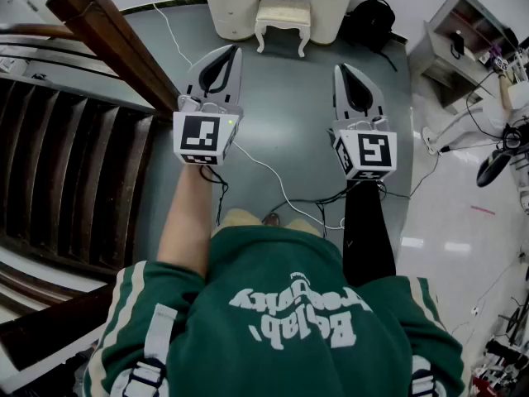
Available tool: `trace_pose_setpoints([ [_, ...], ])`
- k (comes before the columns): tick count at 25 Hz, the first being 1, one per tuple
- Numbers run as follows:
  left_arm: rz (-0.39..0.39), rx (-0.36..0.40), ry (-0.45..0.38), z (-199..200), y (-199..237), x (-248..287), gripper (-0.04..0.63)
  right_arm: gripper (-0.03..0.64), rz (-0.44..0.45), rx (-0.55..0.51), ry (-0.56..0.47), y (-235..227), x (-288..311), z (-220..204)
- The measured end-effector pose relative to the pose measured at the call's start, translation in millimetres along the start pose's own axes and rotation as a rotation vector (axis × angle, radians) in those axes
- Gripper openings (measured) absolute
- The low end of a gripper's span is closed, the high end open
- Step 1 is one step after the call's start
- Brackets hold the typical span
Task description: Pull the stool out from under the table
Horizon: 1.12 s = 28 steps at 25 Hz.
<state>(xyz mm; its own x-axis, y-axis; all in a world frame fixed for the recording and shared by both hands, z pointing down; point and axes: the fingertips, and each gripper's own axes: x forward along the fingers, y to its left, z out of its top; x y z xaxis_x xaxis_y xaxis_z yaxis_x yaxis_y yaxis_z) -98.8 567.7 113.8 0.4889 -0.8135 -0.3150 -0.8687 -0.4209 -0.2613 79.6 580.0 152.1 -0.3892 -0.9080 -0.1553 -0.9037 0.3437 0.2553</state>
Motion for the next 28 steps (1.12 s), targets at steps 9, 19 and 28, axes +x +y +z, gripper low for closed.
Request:
trace_pose_setpoints([
  [9, 0.011, 0.038, 0.012, -8, 3, 9, 0.014, 0.008, 0.011, -0.001, -0.012, -6, 3, -4],
  [19, -0.006, 0.048, 0.029, -28, 22, 37, 0.014, 0.008, -0.007, 0.029, -0.001, -18, 38, -18],
  [28, 0.001, 0.0, 0.059, -93, 89, 107, 0.014, 0.008, -0.014, 0.045, 0.052, -34, 135, -60],
])
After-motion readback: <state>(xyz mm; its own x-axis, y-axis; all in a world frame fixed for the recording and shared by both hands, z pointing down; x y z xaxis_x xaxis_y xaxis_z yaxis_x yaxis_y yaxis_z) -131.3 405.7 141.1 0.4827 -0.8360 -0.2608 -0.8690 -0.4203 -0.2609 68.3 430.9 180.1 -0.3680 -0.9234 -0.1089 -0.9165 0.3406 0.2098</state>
